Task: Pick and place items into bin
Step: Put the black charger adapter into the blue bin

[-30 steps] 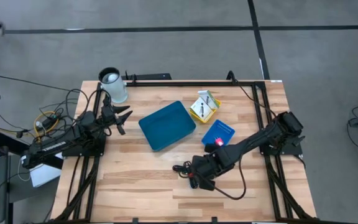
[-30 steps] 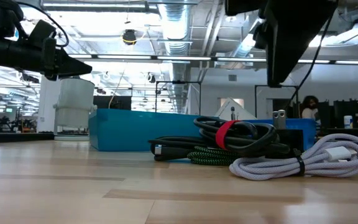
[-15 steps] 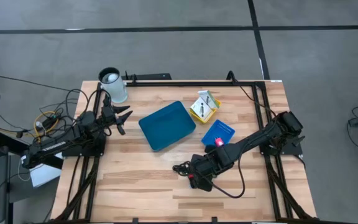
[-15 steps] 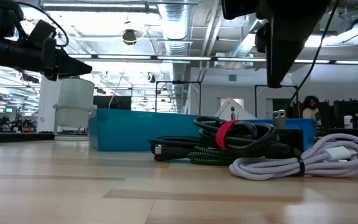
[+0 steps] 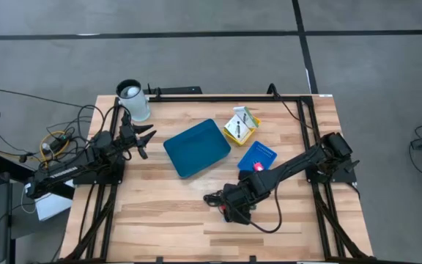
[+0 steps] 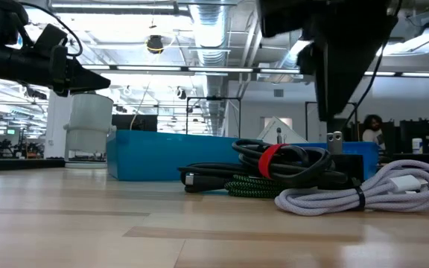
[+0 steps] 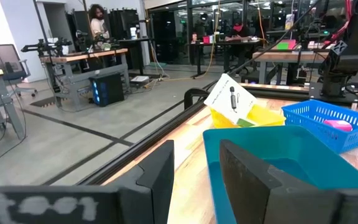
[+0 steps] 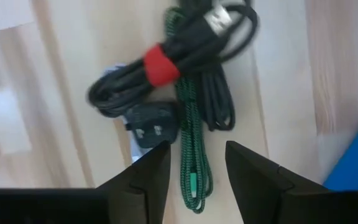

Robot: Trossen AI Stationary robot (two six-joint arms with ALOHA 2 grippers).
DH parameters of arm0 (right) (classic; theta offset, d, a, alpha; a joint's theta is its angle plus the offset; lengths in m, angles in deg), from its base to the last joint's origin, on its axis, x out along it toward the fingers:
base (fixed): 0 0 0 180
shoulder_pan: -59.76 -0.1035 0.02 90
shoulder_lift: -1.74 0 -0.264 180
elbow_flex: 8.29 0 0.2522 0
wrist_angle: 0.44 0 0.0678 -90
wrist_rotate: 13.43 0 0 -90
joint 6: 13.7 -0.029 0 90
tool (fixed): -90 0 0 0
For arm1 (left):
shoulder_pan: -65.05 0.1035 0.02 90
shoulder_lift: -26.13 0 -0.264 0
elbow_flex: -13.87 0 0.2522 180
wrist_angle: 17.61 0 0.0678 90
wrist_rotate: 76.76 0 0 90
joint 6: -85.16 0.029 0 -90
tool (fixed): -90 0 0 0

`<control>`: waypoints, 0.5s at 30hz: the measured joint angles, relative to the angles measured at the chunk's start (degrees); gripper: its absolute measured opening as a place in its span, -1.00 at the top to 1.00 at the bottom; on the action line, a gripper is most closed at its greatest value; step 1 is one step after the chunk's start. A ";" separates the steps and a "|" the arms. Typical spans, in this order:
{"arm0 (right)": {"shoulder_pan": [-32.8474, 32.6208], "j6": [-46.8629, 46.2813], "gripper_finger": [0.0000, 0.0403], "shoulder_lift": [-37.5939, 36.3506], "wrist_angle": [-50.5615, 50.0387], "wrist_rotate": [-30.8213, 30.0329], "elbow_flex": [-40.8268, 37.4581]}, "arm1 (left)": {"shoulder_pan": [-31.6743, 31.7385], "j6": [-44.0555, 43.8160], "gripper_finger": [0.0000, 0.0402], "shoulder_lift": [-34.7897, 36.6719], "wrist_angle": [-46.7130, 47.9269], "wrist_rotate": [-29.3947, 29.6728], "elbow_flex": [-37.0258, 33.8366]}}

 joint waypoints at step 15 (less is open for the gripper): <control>-0.15 14.18 0.21 -0.02 1.06 4.56 1.43 | -0.01 0.00 0.41 0.00 0.00 0.04 0.00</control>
